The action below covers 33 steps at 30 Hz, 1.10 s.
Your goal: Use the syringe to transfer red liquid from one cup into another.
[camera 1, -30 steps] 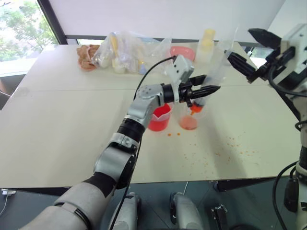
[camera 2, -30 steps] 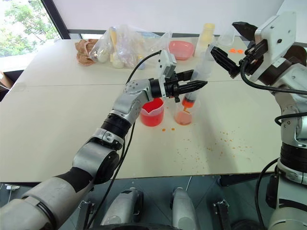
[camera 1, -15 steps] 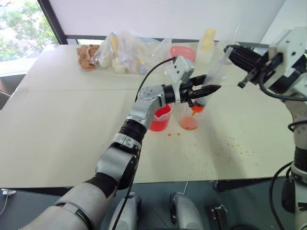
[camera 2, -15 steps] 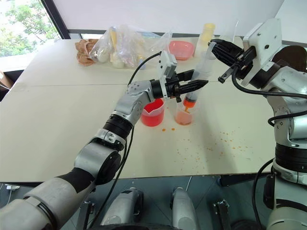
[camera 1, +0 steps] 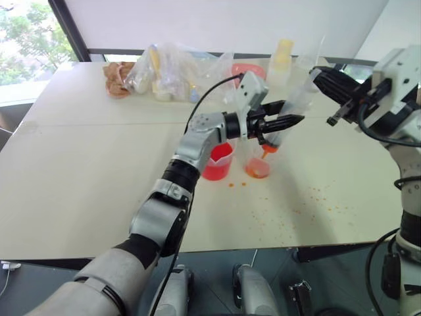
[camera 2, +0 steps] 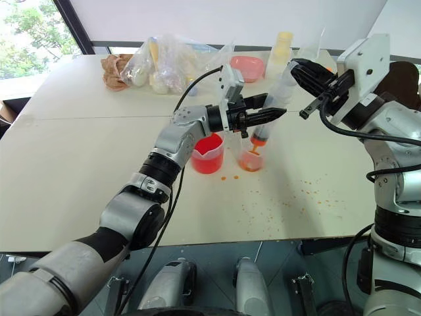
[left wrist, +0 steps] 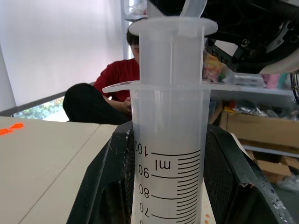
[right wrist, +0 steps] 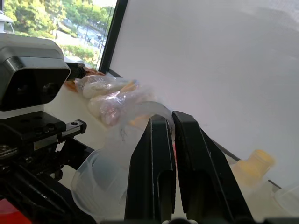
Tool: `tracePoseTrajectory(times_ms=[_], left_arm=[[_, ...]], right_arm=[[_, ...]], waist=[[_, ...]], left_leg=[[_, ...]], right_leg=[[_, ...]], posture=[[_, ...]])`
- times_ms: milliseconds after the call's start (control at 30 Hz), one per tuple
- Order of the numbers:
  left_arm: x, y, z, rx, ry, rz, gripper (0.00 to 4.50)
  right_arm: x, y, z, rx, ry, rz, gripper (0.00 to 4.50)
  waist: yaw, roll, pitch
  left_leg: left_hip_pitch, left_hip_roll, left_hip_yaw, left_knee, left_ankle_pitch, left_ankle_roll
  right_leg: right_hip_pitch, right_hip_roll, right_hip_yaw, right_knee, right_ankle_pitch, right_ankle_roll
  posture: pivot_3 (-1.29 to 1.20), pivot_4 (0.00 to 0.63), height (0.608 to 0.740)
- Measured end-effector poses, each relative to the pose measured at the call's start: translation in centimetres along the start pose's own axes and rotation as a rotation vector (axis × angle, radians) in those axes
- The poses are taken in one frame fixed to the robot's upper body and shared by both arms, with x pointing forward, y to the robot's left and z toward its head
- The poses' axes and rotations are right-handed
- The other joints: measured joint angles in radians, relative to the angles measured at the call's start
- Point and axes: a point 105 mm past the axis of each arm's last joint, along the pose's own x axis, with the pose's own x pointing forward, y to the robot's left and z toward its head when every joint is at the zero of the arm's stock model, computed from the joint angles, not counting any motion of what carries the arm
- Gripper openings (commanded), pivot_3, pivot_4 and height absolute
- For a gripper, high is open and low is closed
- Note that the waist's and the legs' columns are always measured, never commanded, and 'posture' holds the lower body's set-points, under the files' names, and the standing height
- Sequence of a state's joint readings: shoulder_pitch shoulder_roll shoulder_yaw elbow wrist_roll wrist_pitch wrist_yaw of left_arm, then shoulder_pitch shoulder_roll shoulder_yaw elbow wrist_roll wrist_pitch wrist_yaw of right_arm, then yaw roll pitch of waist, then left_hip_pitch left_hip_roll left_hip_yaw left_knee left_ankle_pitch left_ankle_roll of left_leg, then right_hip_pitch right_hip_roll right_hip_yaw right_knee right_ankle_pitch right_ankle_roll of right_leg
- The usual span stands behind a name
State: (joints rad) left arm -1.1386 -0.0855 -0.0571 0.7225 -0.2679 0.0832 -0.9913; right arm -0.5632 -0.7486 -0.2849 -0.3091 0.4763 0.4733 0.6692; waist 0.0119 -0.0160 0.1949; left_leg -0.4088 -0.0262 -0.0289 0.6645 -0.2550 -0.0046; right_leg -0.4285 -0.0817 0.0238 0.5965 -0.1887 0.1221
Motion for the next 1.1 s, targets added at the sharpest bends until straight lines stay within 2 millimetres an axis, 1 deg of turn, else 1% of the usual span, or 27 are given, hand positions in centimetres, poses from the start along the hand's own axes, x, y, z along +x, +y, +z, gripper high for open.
tracePoseTrajectory(times_ms=[200, 500, 567, 633, 700, 733, 767, 800, 833, 900, 1100], left_arm=[[-0.2, 0.1, 0.3, -0.001, 0.001, 0.003, 1.49], [-0.1, 0.1, 0.3, -0.035, -0.002, 0.004, 1.49], [0.0, 0.0, 0.4, -0.037, -0.002, 0.004, 1.49], [-0.2, 0.5, 0.8, -0.036, -0.02, 0.038, 1.49], [-0.8, 1.2, 1.8, -0.027, -0.059, 0.077, 1.49], [-0.8, 1.1, 2.3, -0.025, -0.084, 0.075, 1.49], [-0.5, 0.9, 3.2, -0.014, -0.118, 0.063, 1.49], [-0.2, 0.4, 4.3, 0.008, -0.149, 0.042, 1.49], [0.0, 0.3, 5.1, 0.031, -0.163, 0.036, 1.49], [0.3, -0.1, 6.3, 0.061, -0.189, 0.017, 1.49], [0.8, -0.6, 6.2, 0.02, -0.199, -0.003, 1.49]], right_arm=[[0.2, 0.6, -0.8, 0.058, -0.014, -0.011, 0.03], [0.1, 0.6, -1.2, 0.068, -0.007, -0.019, 0.03], [0.0, 0.5, -1.1, 0.066, -0.006, -0.023, 0.66], [-0.5, 0.2, -0.7, 0.051, -0.009, -0.03, 1.41], [-1.0, -0.1, -1.0, 0.055, 0.008, -0.035, 2.39], [-1.2, -0.2, -1.2, 0.061, 0.022, -0.037, 2.96], [-1.5, -0.4, -2.0, 0.079, 0.059, -0.048, 3.41], [-1.8, -0.3, -2.9, 0.102, 0.097, -0.045, 4.0], [-1.9, -0.2, -3.4, 0.118, 0.117, -0.043, 4.47], [-2.4, -0.3, -3.7, 0.133, 0.141, -0.044, 4.47], [-3.8, -2.0, -2.4, 0.153, 0.1, -0.12, 4.47]], waist=[[0.001, 0.0, 0.0], [0.0, 0.0, 0.0], [0.0, 0.0, 0.0], [0.001, 0.0, 0.0], [0.0, 0.0, 0.0], [0.001, 0.0, 0.0], [0.001, -0.001, 0.0], [0.003, -0.001, 0.0], [0.003, -0.001, 0.0], [0.001, 0.0, 0.0], [0.001, 0.0, 0.0]], left_leg=[[0.0, 0.0, 0.0, 0.0, 0.0, 0.0], [0.0, 0.0, 0.0, 0.0, 0.0, 0.0], [0.0, 0.0, 0.0, 0.0, 0.0, 0.0], [0.0, 0.0, 0.0, 0.0, 0.0, 0.0], [0.0, 0.0, 0.0, 0.0, 0.0, 0.0], [0.0, 0.0, 0.0, 0.0, 0.0, 0.0], [0.0, 0.0, 0.0, 0.0, 0.0, 0.0], [0.0, 0.0, 0.0, 0.0, 0.0, 0.0], [0.0, 0.0, 0.0, 0.0, 0.0, 0.0], [0.0, 0.0, 0.0, 0.0, 0.0, 0.0], [0.0, 0.0, 0.0, 0.0, 0.0, 0.0]], right_leg=[[0.0, 0.0, 0.0, 0.0, 0.0, 0.0], [0.0, 0.0, 0.0, 0.0, 0.0, 0.0], [0.0, 0.0, 0.0, 0.0, 0.0, 0.0], [0.0, 0.0, 0.0, 0.0, 0.0, 0.0], [0.0, 0.0, 0.0, 0.0, 0.0, 0.0], [0.0, 0.0, 0.0, 0.0, 0.0, 0.0], [0.0, 0.0, 0.0, 0.0, 0.0, 0.0], [0.0, 0.0, 0.0, 0.0, 0.0, 0.0], [0.0, 0.0, 0.0, 0.0, 0.0, 0.0], [0.0, 0.0, 0.0, -0.001, 0.0, 0.0], [0.0, 0.0, 0.0, 0.0, 0.0, 0.0]], posture=[[0.0, 0.15, 0.74], [0.0, 0.15, 0.74], [0.0, 0.15, 0.74], [0.0, 0.15, 0.74], [0.0, 0.15, 0.74], [0.0, 0.15, 0.74], [0.0, 0.15, 0.74], [0.0, 0.15, 0.74], [0.0, 0.15, 0.74], [0.0, 0.15, 0.74], [0.0, 0.15, 0.74]])
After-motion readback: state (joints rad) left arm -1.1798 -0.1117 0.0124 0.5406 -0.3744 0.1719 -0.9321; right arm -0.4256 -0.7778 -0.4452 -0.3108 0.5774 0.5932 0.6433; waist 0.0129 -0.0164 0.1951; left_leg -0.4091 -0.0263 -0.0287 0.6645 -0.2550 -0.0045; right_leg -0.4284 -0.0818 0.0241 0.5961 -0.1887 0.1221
